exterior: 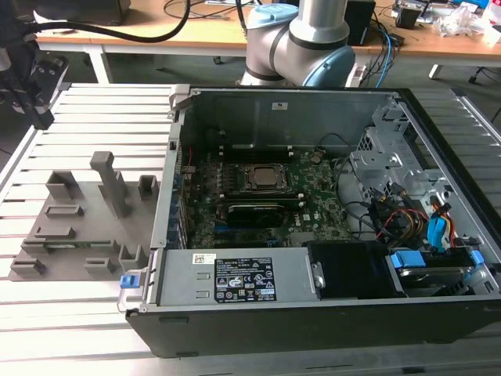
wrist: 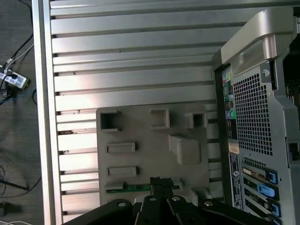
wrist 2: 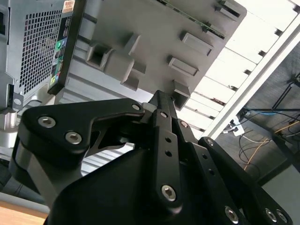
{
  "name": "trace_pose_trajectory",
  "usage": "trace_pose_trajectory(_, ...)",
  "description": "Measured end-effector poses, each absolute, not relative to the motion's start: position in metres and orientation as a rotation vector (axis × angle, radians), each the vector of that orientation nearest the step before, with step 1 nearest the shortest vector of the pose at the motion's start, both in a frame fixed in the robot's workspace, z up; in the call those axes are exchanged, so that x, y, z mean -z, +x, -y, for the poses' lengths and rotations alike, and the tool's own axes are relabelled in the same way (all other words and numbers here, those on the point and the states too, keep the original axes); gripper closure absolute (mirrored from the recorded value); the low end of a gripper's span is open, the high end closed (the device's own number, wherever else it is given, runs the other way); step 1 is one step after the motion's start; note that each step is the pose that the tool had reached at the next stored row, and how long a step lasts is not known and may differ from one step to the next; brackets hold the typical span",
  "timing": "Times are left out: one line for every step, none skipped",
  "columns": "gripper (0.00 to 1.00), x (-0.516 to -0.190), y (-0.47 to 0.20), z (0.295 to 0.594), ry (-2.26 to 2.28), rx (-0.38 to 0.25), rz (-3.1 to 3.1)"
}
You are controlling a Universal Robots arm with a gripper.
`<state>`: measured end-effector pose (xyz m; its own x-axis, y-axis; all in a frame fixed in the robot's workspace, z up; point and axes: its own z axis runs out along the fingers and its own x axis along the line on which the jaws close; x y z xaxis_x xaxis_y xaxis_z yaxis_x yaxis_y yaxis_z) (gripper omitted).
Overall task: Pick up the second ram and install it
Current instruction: 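Reach for the second ram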
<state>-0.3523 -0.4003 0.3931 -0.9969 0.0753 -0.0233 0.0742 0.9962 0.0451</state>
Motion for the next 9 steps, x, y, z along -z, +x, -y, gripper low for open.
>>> trace_pose_trajectory(0.89,-0.393,-0.352,0.402,0.117,-0.069,-3.114)
trace_pose_trajectory(0.89,-0.393,-0.352,0.404,0.117,-0.069,-3.114)
trace_pose_trajectory(0.89,-0.393,-0.352,0.406,0.117,-0.069,-3.114)
trace_pose_trajectory(0.89,-0.393,-0.352,0.409,0.116,-0.069,-3.114)
trace_pose_trajectory(0.89,-0.393,-0.352,0.413,0.117,-0.069,-3.114)
trace_pose_trajectory(0.89,-0.393,-0.352,0.415,0.117,-0.069,-3.114)
trace_pose_trajectory(0.89,-0.393,-0.352,0.416,0.117,-0.069,-3.114)
trace_pose_trajectory(0.89,-0.393,-0.352,0.421,0.117,-0.069,-3.114)
trace_pose_trajectory(0.89,-0.393,-0.352,0.425,0.117,-0.069,-3.114)
